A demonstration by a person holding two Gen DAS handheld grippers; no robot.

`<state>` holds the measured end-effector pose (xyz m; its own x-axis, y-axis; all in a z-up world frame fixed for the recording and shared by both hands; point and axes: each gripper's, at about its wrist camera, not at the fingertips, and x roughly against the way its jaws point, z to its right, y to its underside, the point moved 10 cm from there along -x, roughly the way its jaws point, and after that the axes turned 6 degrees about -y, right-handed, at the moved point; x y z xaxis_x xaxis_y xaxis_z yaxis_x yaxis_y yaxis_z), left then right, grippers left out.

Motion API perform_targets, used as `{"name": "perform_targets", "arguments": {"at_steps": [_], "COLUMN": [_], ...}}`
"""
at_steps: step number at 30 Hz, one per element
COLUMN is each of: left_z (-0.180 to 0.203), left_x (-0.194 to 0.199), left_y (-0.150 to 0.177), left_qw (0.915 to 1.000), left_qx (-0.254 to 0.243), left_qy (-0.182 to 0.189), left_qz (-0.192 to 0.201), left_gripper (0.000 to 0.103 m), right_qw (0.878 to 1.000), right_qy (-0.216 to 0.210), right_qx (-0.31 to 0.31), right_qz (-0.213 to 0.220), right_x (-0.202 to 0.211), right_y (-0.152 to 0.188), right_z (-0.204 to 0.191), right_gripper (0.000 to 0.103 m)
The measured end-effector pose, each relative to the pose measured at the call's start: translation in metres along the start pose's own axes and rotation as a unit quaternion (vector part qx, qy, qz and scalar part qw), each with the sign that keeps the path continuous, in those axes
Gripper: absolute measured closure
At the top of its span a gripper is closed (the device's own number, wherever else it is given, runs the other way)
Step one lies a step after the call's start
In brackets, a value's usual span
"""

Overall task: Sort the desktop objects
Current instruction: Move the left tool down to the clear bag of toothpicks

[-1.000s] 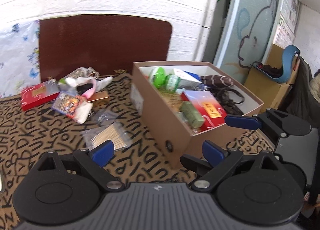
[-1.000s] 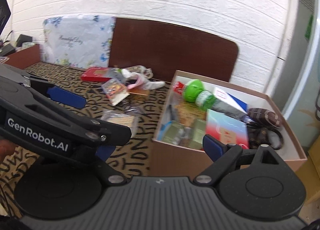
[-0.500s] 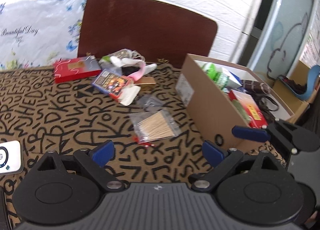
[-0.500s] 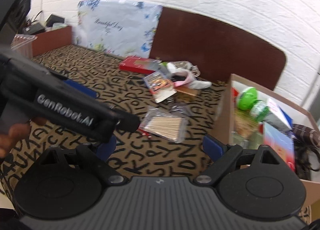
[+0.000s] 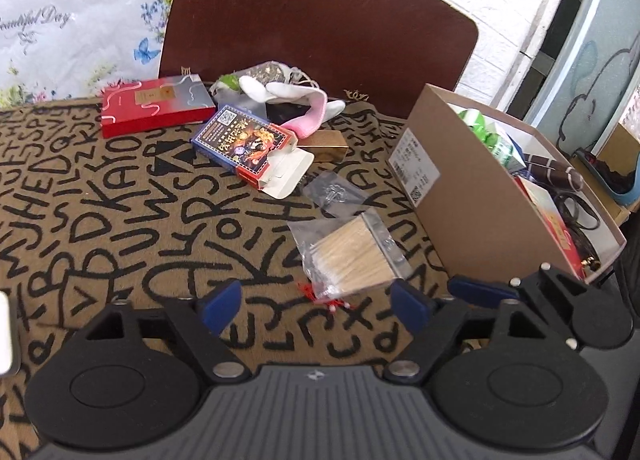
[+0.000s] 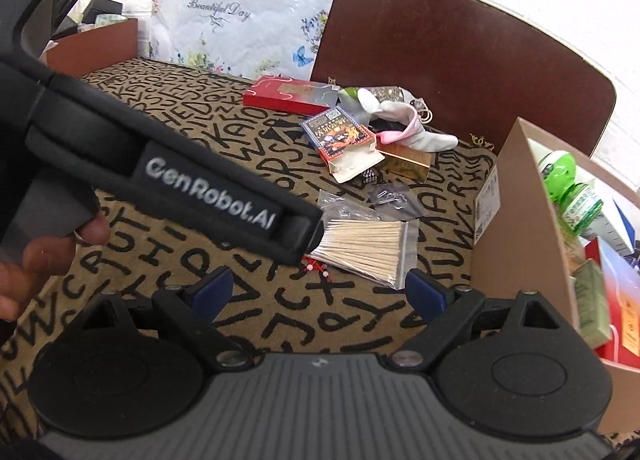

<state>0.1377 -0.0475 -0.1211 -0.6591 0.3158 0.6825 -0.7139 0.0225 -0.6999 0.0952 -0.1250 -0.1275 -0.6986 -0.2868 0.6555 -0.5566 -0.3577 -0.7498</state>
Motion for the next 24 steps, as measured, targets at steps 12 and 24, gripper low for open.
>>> {"name": "perform_targets", "arguments": {"at_steps": [12,24], "left_z": [-0.001,0.011], "left_x": [-0.052,-0.088], "left_y": [-0.022,-0.033], "left_qw": [0.9995,0.9982], "left_qx": [0.004,-0.019], "left_qy": [0.014,0.029], "left_qz": [-0.028,-0.048], "left_gripper": [0.044,0.051], "right_qw": [0.999,0.995], "right_qy": [0.001,-0.030], "right_qx": [-0.041,-0.087], "right_qz": [-0.022,-0.043], "right_x": [-0.040,-0.052], "right_y": [0.006,0.014], "right_z": [0.020,0.027], "right_gripper": [0.015,0.023]}}
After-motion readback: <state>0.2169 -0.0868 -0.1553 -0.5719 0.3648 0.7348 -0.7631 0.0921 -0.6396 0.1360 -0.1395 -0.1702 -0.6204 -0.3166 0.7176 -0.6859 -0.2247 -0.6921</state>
